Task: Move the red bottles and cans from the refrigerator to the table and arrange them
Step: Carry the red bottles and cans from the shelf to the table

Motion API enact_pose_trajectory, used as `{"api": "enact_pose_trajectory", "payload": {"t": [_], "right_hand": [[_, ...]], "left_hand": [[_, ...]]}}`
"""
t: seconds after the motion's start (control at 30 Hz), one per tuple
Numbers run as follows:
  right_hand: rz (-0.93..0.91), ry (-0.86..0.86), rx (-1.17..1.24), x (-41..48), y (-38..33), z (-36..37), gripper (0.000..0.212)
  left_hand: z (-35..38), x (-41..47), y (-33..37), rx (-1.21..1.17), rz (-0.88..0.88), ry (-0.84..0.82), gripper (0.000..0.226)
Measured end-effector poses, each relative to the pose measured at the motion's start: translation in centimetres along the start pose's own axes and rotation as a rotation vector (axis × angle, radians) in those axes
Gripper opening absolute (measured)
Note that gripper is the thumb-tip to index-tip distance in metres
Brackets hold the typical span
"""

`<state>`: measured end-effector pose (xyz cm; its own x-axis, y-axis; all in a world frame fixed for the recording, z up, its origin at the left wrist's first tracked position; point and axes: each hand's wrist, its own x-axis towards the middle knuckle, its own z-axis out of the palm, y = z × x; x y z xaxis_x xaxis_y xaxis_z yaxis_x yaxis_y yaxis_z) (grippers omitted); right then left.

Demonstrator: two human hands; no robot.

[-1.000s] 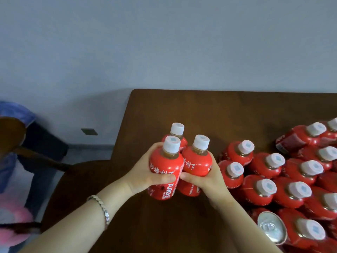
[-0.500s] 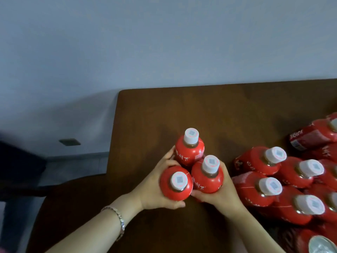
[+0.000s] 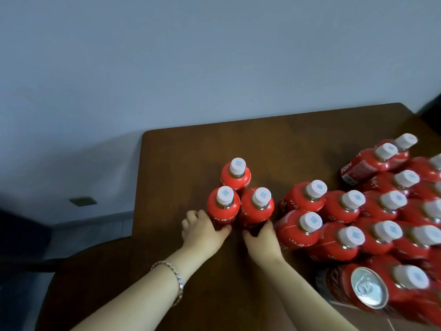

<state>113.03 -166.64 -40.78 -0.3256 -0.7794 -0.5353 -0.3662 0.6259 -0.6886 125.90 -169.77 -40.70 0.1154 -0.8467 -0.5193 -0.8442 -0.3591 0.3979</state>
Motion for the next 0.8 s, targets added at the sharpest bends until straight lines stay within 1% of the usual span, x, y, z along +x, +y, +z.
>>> {"api": "enact_pose_trajectory", "payload": {"t": [0.07, 0.1, 0.13, 0.17, 0.23, 0.27, 0.33, 0.53, 0.6, 0.7, 0.77, 0.8], "right_hand": [[0.115, -0.183, -0.136, -1.7, -0.9, -1.5, 0.046], [0.129, -0.271, -0.177, -2.7, -1.3, -2.2, 0.043], [0.099, -0.32, -0.216, -3.5, -1.6, -3.2, 0.039], [0.041, -0.33, -0.247, -4.6, -1.7, -4.6, 0.037], [-0.067, -0.315, -0.301, -6.4, -1.8, -7.3, 0.034], [-0.1, -0.307, -0.325, -7.1, -1.9, -8.5, 0.032], [-0.124, -0.29, -0.352, -9.1, -1.4, -11.7, 0.026], [-0.085, -0.089, -0.319, -16.4, 4.9, -24.5, 0.022], [-0.07, 0.005, -0.284, -20.3, 9.6, -30.5, 0.023], [0.005, 0.107, -0.293, -24.6, 15.1, -36.7, 0.025], [0.068, 0.2, -0.283, -29.0, 20.6, -42.5, 0.026], [0.09, 0.246, -0.291, -30.9, 22.8, -44.8, 0.027]], "left_hand": [[-0.9, -1.4, -0.1, 0.004, -0.009, -0.098, 0.052], [-1.4, -2.2, -0.1, -0.014, 0.009, -0.157, 0.041], [-1.8, -3.1, 0.2, -0.022, 0.038, -0.218, 0.033], [-2.2, -4.5, 1.1, -0.025, 0.08, -0.264, 0.028], [-2.8, -6.9, 2.9, -0.009, 0.171, -0.305, 0.019], [-3.1, -8.1, 4.0, 0.003, 0.221, -0.308, 0.017], [-3.0, -11.1, 6.4, 0.03, 0.299, -0.313, 0.018], [1.2, -21.5, 16.3, 0.183, 0.552, -0.324, 0.026], [4.7, -27.3, 20.8, 0.231, 0.638, -0.325, 0.027], [9.2, -33.3, 25.5, 0.262, 0.743, -0.355, 0.02], [13.4, -39.5, 29.7, 0.303, 0.875, -0.387, 0.013], [15.0, -42.1, 31.3, 0.33, 0.937, -0.403, 0.013]]}}
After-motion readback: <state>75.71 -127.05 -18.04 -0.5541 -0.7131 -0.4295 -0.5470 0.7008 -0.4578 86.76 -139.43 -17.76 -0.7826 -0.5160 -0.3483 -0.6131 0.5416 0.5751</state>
